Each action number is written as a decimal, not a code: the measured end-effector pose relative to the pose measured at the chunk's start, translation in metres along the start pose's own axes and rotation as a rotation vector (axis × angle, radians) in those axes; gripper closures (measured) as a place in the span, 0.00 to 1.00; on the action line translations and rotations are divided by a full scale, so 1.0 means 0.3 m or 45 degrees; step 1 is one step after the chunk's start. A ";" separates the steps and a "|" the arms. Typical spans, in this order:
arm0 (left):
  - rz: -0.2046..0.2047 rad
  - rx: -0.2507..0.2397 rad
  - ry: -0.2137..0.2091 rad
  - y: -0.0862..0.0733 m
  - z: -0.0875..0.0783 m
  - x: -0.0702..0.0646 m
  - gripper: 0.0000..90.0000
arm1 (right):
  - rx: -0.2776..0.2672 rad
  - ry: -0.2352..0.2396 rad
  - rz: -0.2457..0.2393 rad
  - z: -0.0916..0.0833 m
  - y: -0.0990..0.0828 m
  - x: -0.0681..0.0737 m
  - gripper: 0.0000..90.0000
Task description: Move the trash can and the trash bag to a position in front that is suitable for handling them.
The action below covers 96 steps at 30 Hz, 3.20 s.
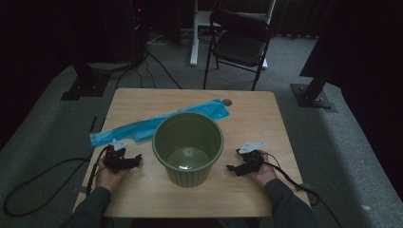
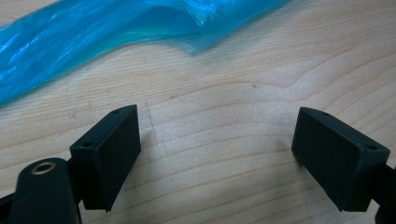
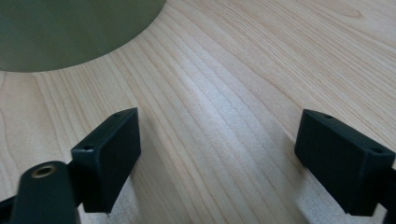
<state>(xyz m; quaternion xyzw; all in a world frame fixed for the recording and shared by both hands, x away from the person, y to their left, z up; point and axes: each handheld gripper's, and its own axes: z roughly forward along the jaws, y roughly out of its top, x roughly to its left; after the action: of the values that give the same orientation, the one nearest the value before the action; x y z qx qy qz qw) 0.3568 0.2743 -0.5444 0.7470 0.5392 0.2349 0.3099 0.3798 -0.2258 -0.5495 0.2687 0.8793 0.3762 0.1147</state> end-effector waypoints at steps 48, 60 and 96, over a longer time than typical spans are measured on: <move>0.465 -0.042 -0.569 0.266 0.048 -0.410 0.69 | -0.082 0.090 0.006 -0.127 0.130 -0.014 0.67; 0.517 -0.008 -0.724 0.192 -0.068 -0.366 0.63 | 0.020 0.162 -0.038 -0.232 0.018 0.050 0.62; 0.526 0.046 -0.502 0.397 0.049 -0.157 0.68 | 0.150 -0.019 -0.002 -0.080 0.036 -0.079 0.60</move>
<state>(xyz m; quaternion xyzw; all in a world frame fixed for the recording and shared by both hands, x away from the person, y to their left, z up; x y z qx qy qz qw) 0.4311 0.1993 -0.4701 0.8777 0.3088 0.1336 0.3411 0.3941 -0.2472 -0.5251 0.2773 0.8991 0.3218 0.1056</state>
